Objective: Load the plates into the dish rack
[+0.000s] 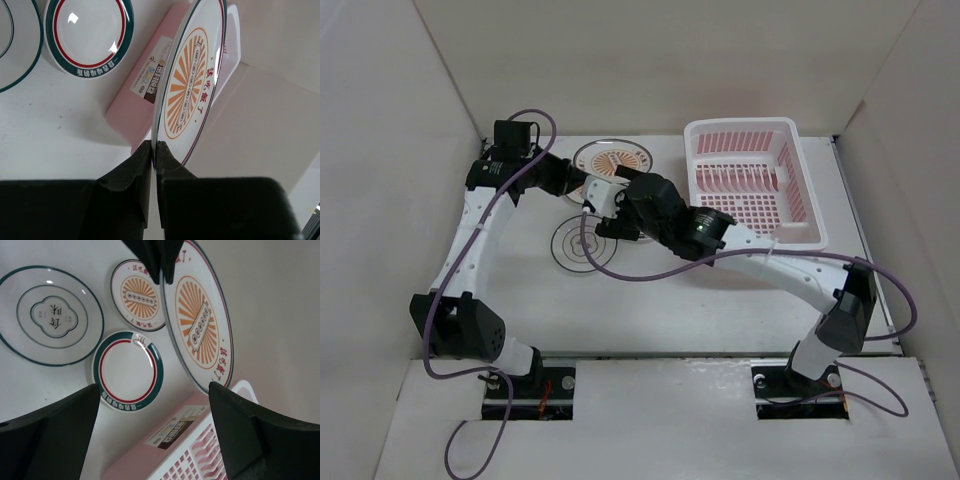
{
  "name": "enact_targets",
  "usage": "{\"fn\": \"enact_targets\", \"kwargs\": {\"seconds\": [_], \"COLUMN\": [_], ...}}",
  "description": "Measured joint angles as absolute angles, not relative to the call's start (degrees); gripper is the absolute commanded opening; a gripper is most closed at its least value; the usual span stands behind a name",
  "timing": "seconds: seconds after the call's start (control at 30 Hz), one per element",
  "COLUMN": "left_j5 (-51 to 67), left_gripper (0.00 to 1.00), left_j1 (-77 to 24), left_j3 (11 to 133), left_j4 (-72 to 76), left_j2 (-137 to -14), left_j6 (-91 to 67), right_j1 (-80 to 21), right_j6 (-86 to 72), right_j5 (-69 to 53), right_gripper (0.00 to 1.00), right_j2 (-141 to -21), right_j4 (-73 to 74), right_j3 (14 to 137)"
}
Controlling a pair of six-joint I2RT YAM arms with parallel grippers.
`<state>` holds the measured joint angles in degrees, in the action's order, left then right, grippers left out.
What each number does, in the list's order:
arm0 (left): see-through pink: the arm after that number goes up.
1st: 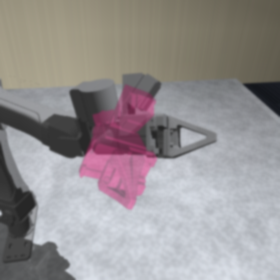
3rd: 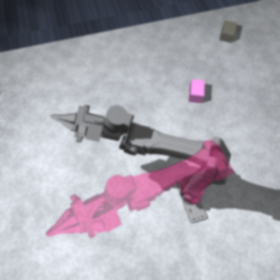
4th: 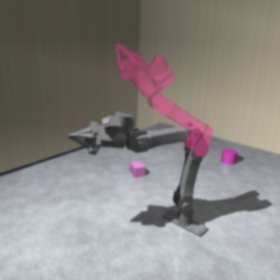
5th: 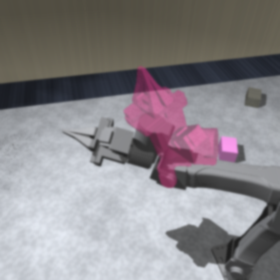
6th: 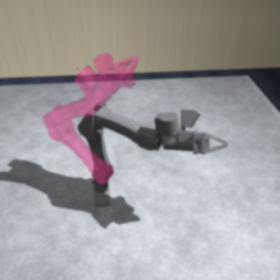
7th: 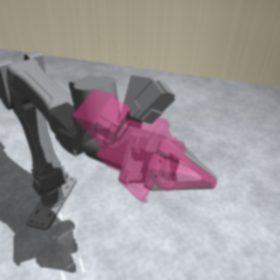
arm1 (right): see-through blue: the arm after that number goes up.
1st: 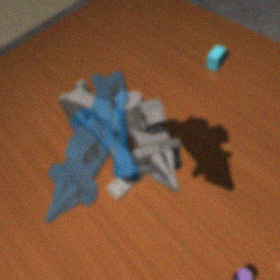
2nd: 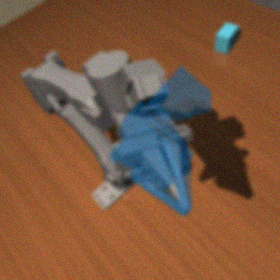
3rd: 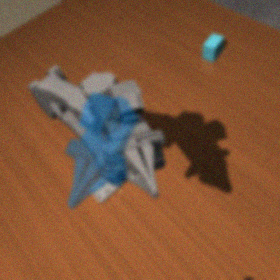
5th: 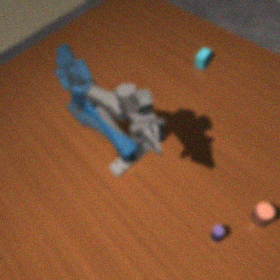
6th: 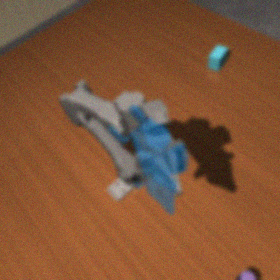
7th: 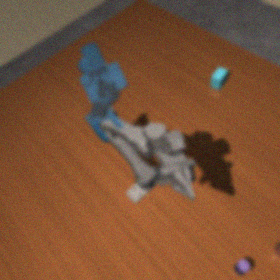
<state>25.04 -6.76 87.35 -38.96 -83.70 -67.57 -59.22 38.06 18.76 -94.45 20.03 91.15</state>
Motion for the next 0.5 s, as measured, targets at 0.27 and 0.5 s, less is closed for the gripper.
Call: {"fn": "enact_targets", "kwargs": {"seconds": [0.27, 0.5], "left_j5": [25.10, 25.47], "left_gripper": [0.00, 0.00], "left_j1": [-7.05, -7.44], "left_j3": [87.35, 87.35], "left_j4": [-38.94, -39.31], "left_j2": [-83.22, -82.54], "left_j6": [-67.61, -67.26], "right_j1": [-56.53, -54.76], "right_j6": [39.18, 39.07], "right_j5": [18.61, 18.31], "right_gripper": [0.78, 0.43], "right_j2": [-98.52, -99.90], "right_j4": [18.02, 17.56], "right_j3": [93.38, 93.41]}}
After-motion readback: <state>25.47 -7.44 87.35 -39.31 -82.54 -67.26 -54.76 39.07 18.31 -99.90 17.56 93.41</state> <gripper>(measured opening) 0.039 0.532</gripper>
